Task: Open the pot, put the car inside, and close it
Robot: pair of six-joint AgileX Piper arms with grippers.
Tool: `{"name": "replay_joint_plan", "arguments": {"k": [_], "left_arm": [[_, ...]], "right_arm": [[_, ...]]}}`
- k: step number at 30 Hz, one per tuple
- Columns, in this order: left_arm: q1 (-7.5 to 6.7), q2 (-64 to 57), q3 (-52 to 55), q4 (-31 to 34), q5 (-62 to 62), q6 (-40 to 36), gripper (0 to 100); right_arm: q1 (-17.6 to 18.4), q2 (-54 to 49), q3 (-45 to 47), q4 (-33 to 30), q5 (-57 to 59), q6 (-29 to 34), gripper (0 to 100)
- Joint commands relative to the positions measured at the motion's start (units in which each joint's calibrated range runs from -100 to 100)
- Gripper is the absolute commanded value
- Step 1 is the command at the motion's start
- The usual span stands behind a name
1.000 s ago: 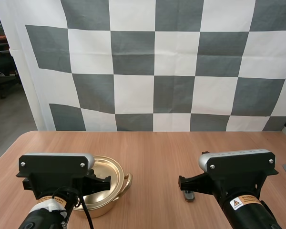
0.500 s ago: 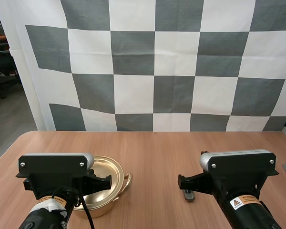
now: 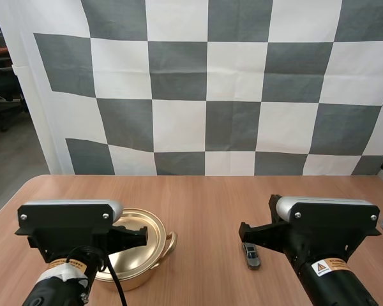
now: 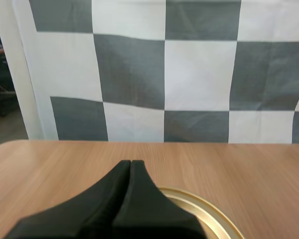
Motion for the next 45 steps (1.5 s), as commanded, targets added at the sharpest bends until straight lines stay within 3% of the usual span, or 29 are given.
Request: {"name": "replay_joint_plan", "arguments": {"k": [1, 4, 7, 11, 13, 15, 18, 21, 24, 30, 32, 37, 41, 45], "left_arm": [[-0.05, 0.0, 0.0, 0.1, -13.1, 0.0, 0], [-0.05, 0.0, 0.0, 0.1, -27.0, 0.2, 0], [-0.05, 0.0, 0.0, 0.1, -44.2, 0.2, 0], [-0.05, 0.0, 0.0, 0.2, -56.4, 2.2, 0], [-0.05, 0.0, 0.0, 1.9, -55.7, 5.0, 0], [-0.05, 0.0, -0.6, 5.0, -46.2, 6.9, 0], [-0.05, 0.0, -5.2, 5.5, -20.1, 6.9, 0], [-0.05, 0.7, -9.7, 5.4, -6.6, 7.0, 0], [-0.05, 2.4, -15.7, 5.1, 7.4, 3.3, 0], [-0.05, 10.3, -32.7, 4.8, 42.6, 0.0, 1], [-0.05, 15.1, -39.1, 4.8, 53.6, -0.7, 5], [-0.05, 32.0, -56.0, 4.3, 81.8, -2.7, 22], [-0.05, 43.6, -64.7, 6.3, 81.8, -3.7, 30], [-0.05, 46.5, -63.0, 5.7, 81.8, -4.3, 31]], "right_arm": [[0.0, 0.0, 0.0, -2.0, -13.6, -0.7, 0], [0.0, 0.0, 0.0, -8.4, -35.7, -5.2, 0], [0.0, 0.0, 0.0, -8.7, -49.8, -7.3, 0], [0.0, 0.0, 0.0, -8.7, -56.6, -8.1, 0], [0.0, 0.0, 0.0, -10.0, -55.5, -10.8, 0], [0.0, 0.0, 0.0, -10.5, -50.4, -13.3, 0], [0.0, 0.0, 0.0, -10.8, -33.0, -13.7, 0], [0.0, 0.6, -2.5, -11.3, -14.7, -13.7, 0], [0.0, 1.9, -5.8, -11.6, -6.2, -13.7, 0], [0.0, 2.9, -14.7, -6.8, 10.2, -5.1, 0], [0.0, 2.9, -17.5, -6.9, 15.1, -1.9, 0], [0.0, 2.9, -18.0, -6.9, 22.4, -1.4, 0], [0.0, 2.9, -18.0, -6.4, 30.4, -1.4, 0], [0.0, 2.9, -18.0, -6.4, 30.4, -1.4, 0]]}}
